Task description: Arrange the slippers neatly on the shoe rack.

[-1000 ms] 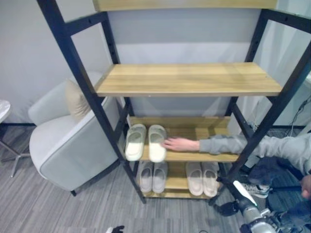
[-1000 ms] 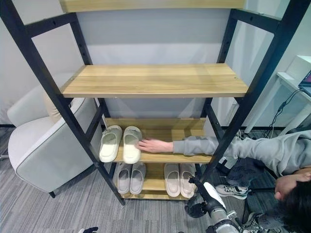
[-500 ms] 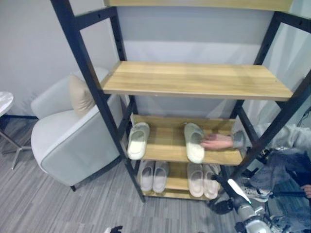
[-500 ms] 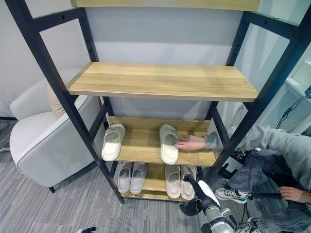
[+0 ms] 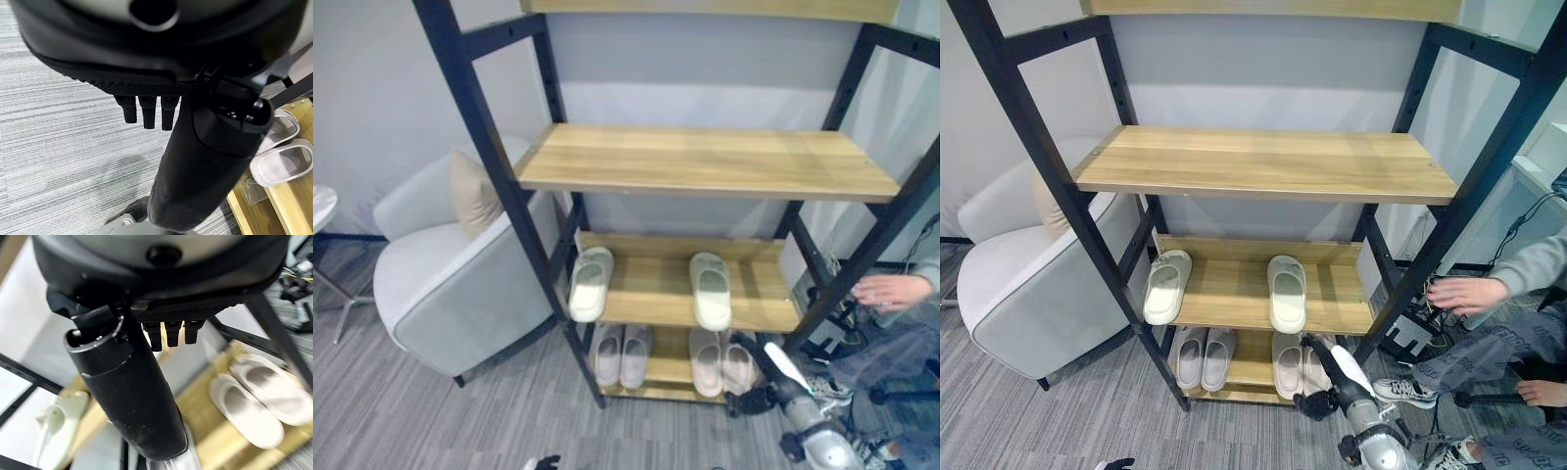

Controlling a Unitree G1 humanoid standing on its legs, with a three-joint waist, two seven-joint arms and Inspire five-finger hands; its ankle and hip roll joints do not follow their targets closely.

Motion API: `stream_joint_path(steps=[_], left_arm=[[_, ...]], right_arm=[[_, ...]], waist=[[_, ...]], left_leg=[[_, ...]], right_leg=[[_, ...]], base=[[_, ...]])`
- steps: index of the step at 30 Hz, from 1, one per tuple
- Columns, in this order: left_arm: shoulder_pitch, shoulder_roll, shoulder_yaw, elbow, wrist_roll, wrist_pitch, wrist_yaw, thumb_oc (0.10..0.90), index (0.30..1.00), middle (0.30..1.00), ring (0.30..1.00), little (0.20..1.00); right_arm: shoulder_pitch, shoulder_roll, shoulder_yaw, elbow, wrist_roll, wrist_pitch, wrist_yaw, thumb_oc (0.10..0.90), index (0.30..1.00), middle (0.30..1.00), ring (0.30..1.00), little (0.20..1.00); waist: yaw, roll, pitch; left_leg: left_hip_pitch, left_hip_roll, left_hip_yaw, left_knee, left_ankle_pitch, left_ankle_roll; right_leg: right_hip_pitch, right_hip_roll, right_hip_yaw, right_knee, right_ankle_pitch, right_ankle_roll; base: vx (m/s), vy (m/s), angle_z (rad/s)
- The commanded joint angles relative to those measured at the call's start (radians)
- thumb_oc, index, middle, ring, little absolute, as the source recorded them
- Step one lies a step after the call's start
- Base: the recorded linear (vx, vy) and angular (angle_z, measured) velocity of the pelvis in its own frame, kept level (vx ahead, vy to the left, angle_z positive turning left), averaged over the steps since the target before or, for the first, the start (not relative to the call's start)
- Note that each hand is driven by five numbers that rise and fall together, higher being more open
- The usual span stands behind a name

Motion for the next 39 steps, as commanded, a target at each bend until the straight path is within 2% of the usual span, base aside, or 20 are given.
stream_joint_path(steps=[1,9,13,20,24,39], left_arm=[[-0.079,0.017,-0.038,0.042,0.026,-0.028,0.012,0.8,0.9,0.9,0.9,0.9],[-0.09,0.015,-0.057,0.053,-0.008,-0.019,0.02,0.8,0.9,0.9,0.9,0.9],[-0.092,0.02,-0.066,0.067,-0.03,-0.014,0.019,0.8,0.9,0.9,0.9,0.9],[-0.101,0.029,-0.064,0.073,-0.065,-0.009,0.03,0.8,0.9,0.9,0.9,0.9],[-0.102,0.035,-0.061,0.069,-0.084,-0.009,0.032,0.8,0.9,0.9,0.9,0.9],[-0.117,0.042,-0.068,0.031,-0.109,-0.015,0.032,0.8,0.9,0.9,0.9,0.9]], right_arm=[[-0.219,-0.059,-0.038,-0.124,-0.029,-0.091,-0.096,0.8,0.9,0.9,0.9,0.9],[-0.418,-0.119,-0.048,-0.064,-0.053,-0.041,-0.188,0.8,0.9,0.9,0.9,0.9],[-0.546,-0.152,-0.011,0.029,-0.052,-0.01,-0.211,0.8,0.9,0.9,0.9,0.9],[-0.66,-0.176,0.035,0.151,-0.024,0.021,-0.226,0.8,0.9,0.9,0.9,0.9],[-0.677,-0.177,0.042,0.181,0.014,0.031,-0.212,0.8,0.9,0.9,0.9,0.9],[-0.695,-0.179,0.059,0.265,-0.01,0.051,-0.214,0.8,0.9,0.9,0.9,0.9]], waist=[[0.035,0.007,-0.022],[0.06,-0.011,-0.017],[0.076,-0.022,-0.015],[0.09,-0.026,-0.001],[0.092,-0.025,0.005],[0.099,-0.019,0.036]], left_leg=[[0.04,0.048,0.011,0.0,-0.109,-0.048],[0.014,0.047,0.006,0.0,-0.102,-0.05],[-0.002,0.045,0.001,0.0,-0.1,-0.05],[-0.023,0.044,-0.004,0.0,-0.097,-0.053],[-0.029,0.043,-0.007,0.0,-0.096,-0.054],[-0.058,0.047,-0.024,0.0,-0.089,-0.056]], right_leg=[[-0.075,-0.004,-0.033,0.032,-0.034,0.016],[-0.087,-0.004,-0.041,0.017,-0.022,0.018],[-0.095,-0.005,-0.043,0.012,-0.019,0.018],[-0.113,-0.004,-0.047,0.01,-0.017,0.017],[-0.12,-0.004,-0.046,0.009,-0.018,0.017],[-0.143,-0.002,-0.057,0.01,-0.02,0.014]], base=[[0.01,0.03,-0.01],[0.03,0.018,0.03],[0.05,0.008,0.08],[0.02,0.0,0.01],[0.02,0.0,0.01],[0.02,-0.005,0.04]])
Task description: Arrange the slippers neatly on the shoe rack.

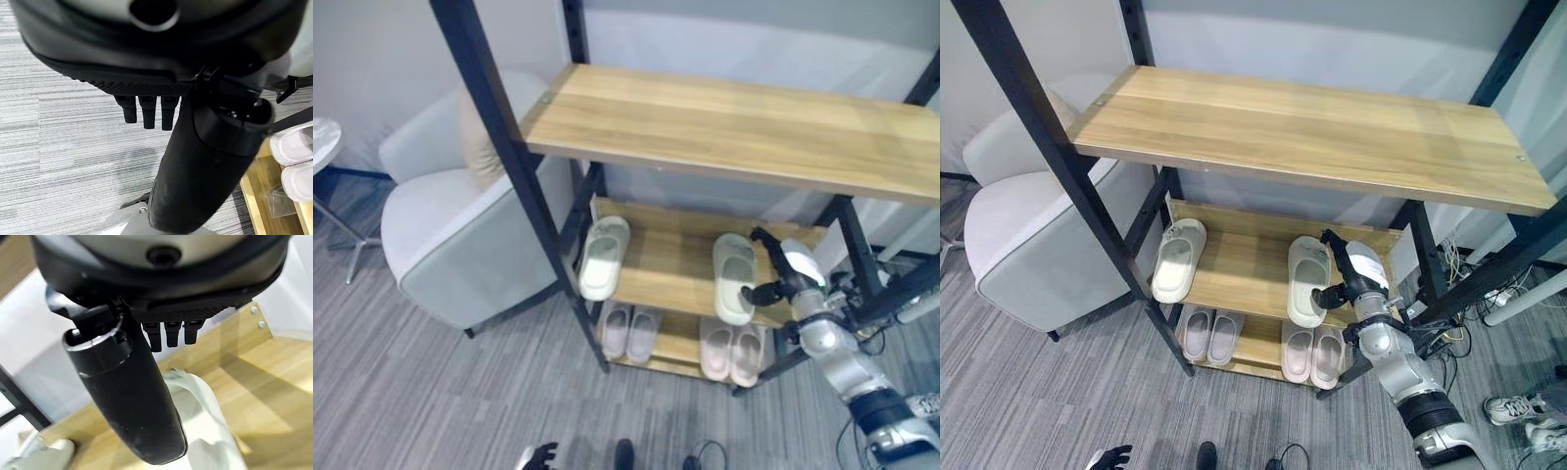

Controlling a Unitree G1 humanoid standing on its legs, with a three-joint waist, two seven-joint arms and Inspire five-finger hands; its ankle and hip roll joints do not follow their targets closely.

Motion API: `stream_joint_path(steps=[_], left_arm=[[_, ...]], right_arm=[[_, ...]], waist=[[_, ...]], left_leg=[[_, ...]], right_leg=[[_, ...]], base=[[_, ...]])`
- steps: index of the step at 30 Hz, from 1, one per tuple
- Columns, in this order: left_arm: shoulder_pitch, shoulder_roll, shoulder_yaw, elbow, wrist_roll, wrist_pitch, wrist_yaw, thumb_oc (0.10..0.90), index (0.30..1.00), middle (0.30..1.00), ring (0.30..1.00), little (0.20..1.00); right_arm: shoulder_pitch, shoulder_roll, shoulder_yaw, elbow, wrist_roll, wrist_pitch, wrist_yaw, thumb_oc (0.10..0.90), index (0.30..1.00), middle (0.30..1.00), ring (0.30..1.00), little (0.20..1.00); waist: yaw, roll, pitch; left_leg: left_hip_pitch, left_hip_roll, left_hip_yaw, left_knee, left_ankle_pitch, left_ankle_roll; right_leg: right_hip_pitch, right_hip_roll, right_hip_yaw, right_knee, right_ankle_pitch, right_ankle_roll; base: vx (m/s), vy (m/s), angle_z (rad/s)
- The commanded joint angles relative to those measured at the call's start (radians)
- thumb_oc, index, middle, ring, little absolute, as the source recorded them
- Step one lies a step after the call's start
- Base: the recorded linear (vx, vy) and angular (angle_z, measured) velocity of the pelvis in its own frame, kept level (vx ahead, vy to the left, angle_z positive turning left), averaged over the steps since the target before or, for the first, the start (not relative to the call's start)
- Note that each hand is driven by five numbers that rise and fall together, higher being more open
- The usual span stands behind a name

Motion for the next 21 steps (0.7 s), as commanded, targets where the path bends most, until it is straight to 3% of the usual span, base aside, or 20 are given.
stream_joint_path(steps=[1,11,12,13,14,15,16,21], left_arm=[[-0.077,0.032,-0.058,0.03,-0.027,-0.018,0.03,0.8,0.9,0.9,0.9,0.9],[-0.086,0.04,-0.064,0.025,-0.037,-0.023,0.039,0.8,0.9,0.9,0.9,0.9],[-0.086,0.04,-0.064,0.025,-0.037,-0.023,0.039,0.8,0.9,0.9,0.9,0.9],[-0.09,0.041,-0.067,0.023,-0.037,-0.024,0.042,0.8,0.9,0.9,0.9,0.9],[-0.09,0.042,-0.066,0.022,-0.036,-0.025,0.043,0.8,0.9,0.9,0.9,0.9],[-0.093,0.043,-0.068,0.021,-0.036,-0.025,0.044,0.8,0.9,0.9,0.9,0.9],[-0.096,0.045,-0.067,0.019,-0.037,-0.026,0.045,0.8,0.9,0.9,0.9,0.9],[-0.108,0.053,-0.067,0.002,-0.042,-0.028,0.051,0.8,0.9,0.9,0.9,0.9]], right_arm=[[-0.149,-0.063,-0.01,-0.025,0.011,-0.047,-0.068,0.8,0.9,0.9,0.9,0.9],[-0.233,-0.072,0.026,0.059,0.012,-0.048,-0.095,0.8,0.9,0.9,0.9,0.9],[-0.234,-0.072,0.026,0.059,0.012,-0.048,-0.095,0.756,0.834,0.834,0.834,0.834],[-0.241,-0.074,0.03,0.066,0.007,-0.046,-0.1,0.582,0.573,0.573,0.573,0.573],[-0.243,-0.075,0.028,0.067,0.008,-0.044,-0.102,0.53,0.495,0.495,0.495,0.495],[-0.245,-0.076,0.027,0.069,0.007,-0.043,-0.105,0.43,0.345,0.345,0.345,0.345],[-0.245,-0.074,0.027,0.07,0.006,-0.042,-0.106,0.4,0.3,0.3,0.3,0.3],[-0.256,-0.064,0.027,0.045,0.016,-0.049,-0.113,0.4,0.3,0.3,0.3,0.3]], waist=[[0.043,0.002,-0.024],[0.064,-0.006,0.009],[0.064,-0.005,0.009],[0.066,-0.007,0.017],[0.067,-0.008,0.019],[0.067,-0.009,0.022],[0.069,-0.009,0.025],[0.071,-0.011,0.038]], left_leg=[[0.05,0.048,0.02,-0.004,-0.109,-0.047],[0.014,0.05,0.005,-0.004,-0.097,-0.046],[0.013,0.05,0.005,-0.004,-0.097,-0.046],[0.007,0.05,0.004,-0.004,-0.095,-0.046],[0.005,0.05,0.004,-0.004,-0.095,-0.046],[0.002,0.05,0.004,-0.004,-0.094,-0.046],[0.001,0.05,0.003,-0.004,-0.094,-0.045],[-0.003,0.05,0.0,-0.004,-0.093,-0.044]], right_leg=[[-0.053,-0.007,-0.01,0.01,-0.015,0.013],[-0.085,-0.004,-0.018,0.01,-0.007,0.014],[-0.085,-0.004,-0.018,0.01,-0.007,0.014],[-0.091,-0.004,-0.02,0.012,-0.007,0.014],[-0.093,-0.004,-0.022,0.012,-0.007,0.014],[-0.096,-0.005,-0.023,0.013,-0.006,0.014],[-0.098,-0.005,-0.023,0.013,-0.006,0.014],[-0.101,-0.004,-0.021,0.016,-0.006,0.013]], base=[[0.0,-0.009,0.08],[0.0,0.002,0.03],[0.0,0.0,0.0],[0.0,0.0,0.0],[0.0,0.0,0.0],[0.0,0.006,0.03],[0.0,0.006,0.03],[0.0,0.0,0.0]])
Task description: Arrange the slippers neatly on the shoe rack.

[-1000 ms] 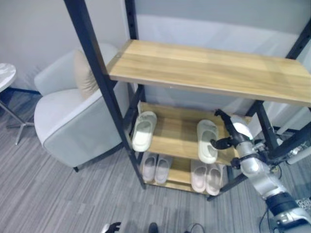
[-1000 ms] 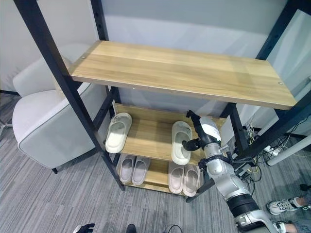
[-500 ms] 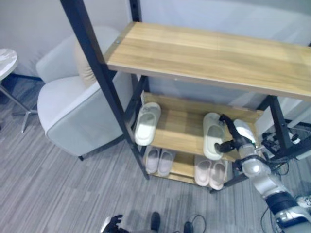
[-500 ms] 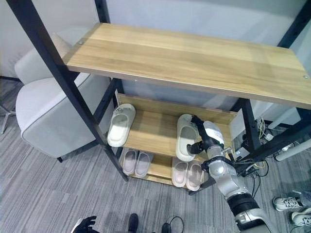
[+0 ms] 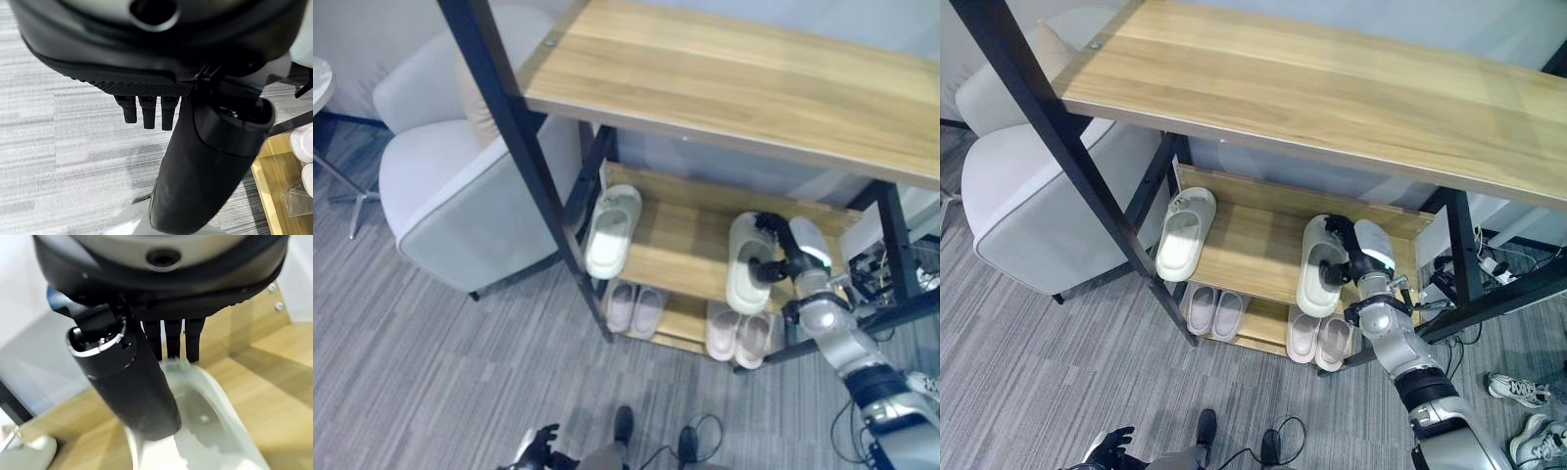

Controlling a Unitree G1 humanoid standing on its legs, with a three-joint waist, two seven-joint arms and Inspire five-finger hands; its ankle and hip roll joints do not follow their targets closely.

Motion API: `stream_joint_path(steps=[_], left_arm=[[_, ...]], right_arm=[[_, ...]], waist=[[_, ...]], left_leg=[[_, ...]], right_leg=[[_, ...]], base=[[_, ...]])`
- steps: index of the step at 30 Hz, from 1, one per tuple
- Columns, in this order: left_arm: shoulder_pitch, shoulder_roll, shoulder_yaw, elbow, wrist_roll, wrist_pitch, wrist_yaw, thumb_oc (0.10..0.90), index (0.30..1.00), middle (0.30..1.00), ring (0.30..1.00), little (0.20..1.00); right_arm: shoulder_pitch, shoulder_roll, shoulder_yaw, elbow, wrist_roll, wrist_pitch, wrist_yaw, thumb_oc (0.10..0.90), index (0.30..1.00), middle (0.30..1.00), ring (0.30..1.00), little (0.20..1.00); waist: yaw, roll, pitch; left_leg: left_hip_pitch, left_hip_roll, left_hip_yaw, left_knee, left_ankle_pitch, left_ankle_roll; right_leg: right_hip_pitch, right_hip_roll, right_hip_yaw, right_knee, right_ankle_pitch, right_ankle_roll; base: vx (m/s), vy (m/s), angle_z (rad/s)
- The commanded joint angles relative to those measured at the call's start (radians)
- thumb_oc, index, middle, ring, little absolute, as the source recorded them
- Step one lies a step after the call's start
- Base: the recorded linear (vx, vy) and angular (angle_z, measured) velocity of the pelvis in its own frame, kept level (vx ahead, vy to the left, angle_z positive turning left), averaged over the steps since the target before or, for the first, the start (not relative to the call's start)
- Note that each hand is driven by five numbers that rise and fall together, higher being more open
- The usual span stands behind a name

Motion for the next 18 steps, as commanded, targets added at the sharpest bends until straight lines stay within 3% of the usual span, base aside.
stream_joint_path(steps=[1,7,18], left_arm=[[-0.068,0.032,-0.036,0.024,-0.041,-0.025,0.034,0.8,0.9,0.9,0.9,0.9],[-0.087,0.036,-0.034,0.021,-0.042,-0.018,0.041,0.8,0.9,0.9,0.9,0.9],[-0.127,0.057,-0.045,0.02,-0.062,-0.028,0.066,0.8,0.9,0.9,0.9,0.9]], right_arm=[[-0.092,-0.057,0.008,-0.052,0.014,-0.049,-0.042,0.4,0.3,0.3,0.3,0.3],[-0.123,0.008,0.021,-0.166,0.022,-0.06,-0.035,0.4,0.3,0.3,0.3,0.3],[-0.344,0.066,0.118,-0.092,-0.009,-0.034,-0.069,0.4,0.3,0.3,0.3,0.3]], waist=[[0.045,-0.003,-0.027],[0.051,-0.015,-0.011],[0.092,-0.039,0.041]], left_leg=[[0.061,0.048,0.019,-0.005,-0.117,-0.038],[0.06,0.049,0.021,-0.005,-0.117,-0.033],[0.027,0.04,0.008,-0.005,-0.106,-0.026]], right_leg=[[-0.046,-0.012,-0.001,0.016,-0.015,0.019],[-0.053,-0.015,0.001,0.017,-0.012,0.021],[-0.087,-0.024,-0.009,0.039,-0.006,0.024]], base=[[0.0,0.0,0.0],[0.0,0.018,-0.01],[-0.02,0.023,0.04]])
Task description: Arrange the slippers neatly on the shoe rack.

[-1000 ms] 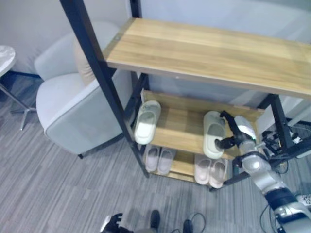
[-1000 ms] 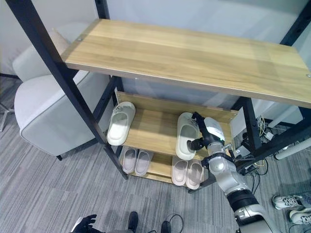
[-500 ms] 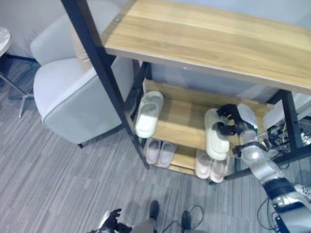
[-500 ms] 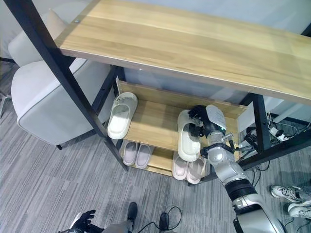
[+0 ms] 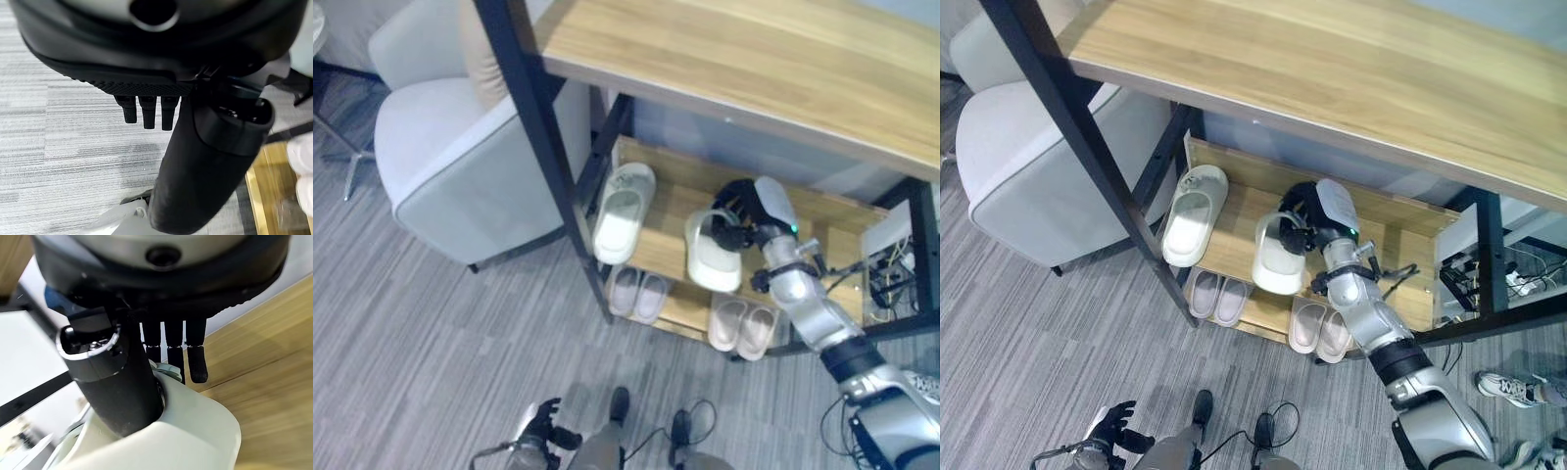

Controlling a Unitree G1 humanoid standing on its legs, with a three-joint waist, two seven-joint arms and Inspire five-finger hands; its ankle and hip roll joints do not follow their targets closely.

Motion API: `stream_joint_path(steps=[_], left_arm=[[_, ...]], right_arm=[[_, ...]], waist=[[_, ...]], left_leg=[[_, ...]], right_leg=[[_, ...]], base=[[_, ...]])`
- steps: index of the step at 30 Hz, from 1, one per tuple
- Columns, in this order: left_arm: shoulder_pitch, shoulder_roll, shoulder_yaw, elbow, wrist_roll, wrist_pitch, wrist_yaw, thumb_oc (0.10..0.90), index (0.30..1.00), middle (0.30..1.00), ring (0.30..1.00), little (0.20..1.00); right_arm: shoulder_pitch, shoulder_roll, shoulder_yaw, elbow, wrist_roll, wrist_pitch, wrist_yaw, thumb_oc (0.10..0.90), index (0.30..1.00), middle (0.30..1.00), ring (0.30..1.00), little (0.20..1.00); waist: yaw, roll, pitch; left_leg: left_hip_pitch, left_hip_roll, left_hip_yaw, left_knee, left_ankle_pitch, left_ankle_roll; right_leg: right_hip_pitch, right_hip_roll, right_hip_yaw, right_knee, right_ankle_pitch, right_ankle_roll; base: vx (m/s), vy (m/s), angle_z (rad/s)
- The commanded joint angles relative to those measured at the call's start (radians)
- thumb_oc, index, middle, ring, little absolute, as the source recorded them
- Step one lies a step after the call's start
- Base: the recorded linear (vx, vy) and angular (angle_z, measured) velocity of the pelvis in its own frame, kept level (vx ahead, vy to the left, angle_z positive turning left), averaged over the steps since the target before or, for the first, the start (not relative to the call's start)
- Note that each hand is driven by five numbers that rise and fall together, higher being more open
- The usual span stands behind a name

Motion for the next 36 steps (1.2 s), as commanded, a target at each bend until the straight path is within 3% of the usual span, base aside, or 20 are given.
stream_joint_path(steps=[1,6,16,17,18,30,32,36], left_arm=[[-0.029,0.051,-0.046,0.045,-0.027,-0.027,0.042,0.8,0.9,0.9,0.9,0.9],[-0.054,0.069,-0.059,0.05,-0.041,-0.034,0.061,0.8,0.9,0.9,0.9,0.9],[-0.096,0.073,-0.073,0.039,-0.041,-0.04,0.08,0.8,0.9,0.9,0.9,0.9],[-0.095,0.07,-0.071,0.04,-0.042,-0.04,0.081,0.8,0.9,0.9,0.9,0.9],[-0.095,0.069,-0.072,0.04,-0.044,-0.039,0.081,0.8,0.9,0.9,0.9,0.9],[-0.063,0.061,-0.046,0.079,-0.031,-0.016,0.053,0.8,0.9,0.9,0.9,0.9],[-0.045,0.058,-0.037,0.092,-0.03,-0.01,0.036,0.8,0.9,0.9,0.9,0.9],[-0.034,0.061,-0.033,0.097,-0.027,-0.008,0.024,0.8,0.9,0.9,0.9,0.9]], right_arm=[[-0.163,0.001,-0.007,0.01,-0.034,-0.042,-0.075,0.4,0.3,0.3,0.3,0.3],[-0.288,0.007,0.034,0.123,-0.021,-0.021,-0.098,0.4,0.3,0.3,0.3,0.3],[-0.336,-0.005,0.026,0.192,-0.043,-0.007,-0.142,0.4,0.3,0.3,0.3,0.3],[-0.328,-0.002,0.021,0.193,-0.037,-0.006,-0.143,0.543,0.514,0.514,0.514,0.514],[-0.325,0.004,0.017,0.188,-0.028,-0.009,-0.146,0.8,0.9,0.9,0.9,0.9],[-0.237,0.038,0.031,0.123,0.023,-0.029,-0.056,0.8,0.9,0.9,0.9,0.9],[-0.211,0.048,0.042,0.118,0.026,-0.026,-0.017,0.8,0.9,0.9,0.9,0.9],[-0.209,0.044,0.053,0.118,0.026,-0.021,0.006,0.8,0.9,0.9,0.9,0.9]], waist=[[0.023,-0.003,-0.036],[0.052,-0.012,0.001],[0.067,-0.008,0.024],[0.066,-0.006,0.023],[0.066,-0.005,0.022],[0.045,-0.025,-0.025],[0.041,-0.044,-0.046],[0.041,-0.056,-0.054]], left_leg=[[0.058,0.039,0.018,-0.006,-0.116,-0.023],[0.02,0.029,0.0,0.002,-0.104,-0.017],[-0.003,0.011,-0.021,0.013,-0.104,-0.008],[-0.002,0.01,-0.021,0.012,-0.104,-0.007],[0.0,0.009,-0.019,0.011,-0.104,-0.007],[0.047,0.012,0.0,0.005,-0.131,-0.003],[0.072,0.018,0.004,0.005,-0.141,-0.004],[0.081,0.023,0.006,0.004,-0.144,-0.005]], right_leg=[[-0.06,-0.032,-0.003,0.036,-0.013,0.026],[-0.091,-0.043,-0.014,0.061,-0.01,0.03],[-0.109,-0.066,-0.034,0.087,-0.013,0.036],[-0.108,-0.068,-0.033,0.084,-0.012,0.037],[-0.108,-0.068,-0.032,0.084,-0.01,0.037],[-0.075,-0.062,-0.015,0.075,-0.015,0.036],[-0.056,-0.055,-0.011,0.068,-0.019,0.034],[-0.046,-0.05,-0.01,0.057,-0.018,0.033]], base=[[-0.02,0.032,0.11],[-0.03,0.046,0.1],[-0.01,0.03,0.07],[-0.01,0.041,0.04],[-0.02,0.034,-0.02],[0.0,0.0,0.0],[0.03,-0.027,-0.03],[0.0,-0.023,-0.05]])
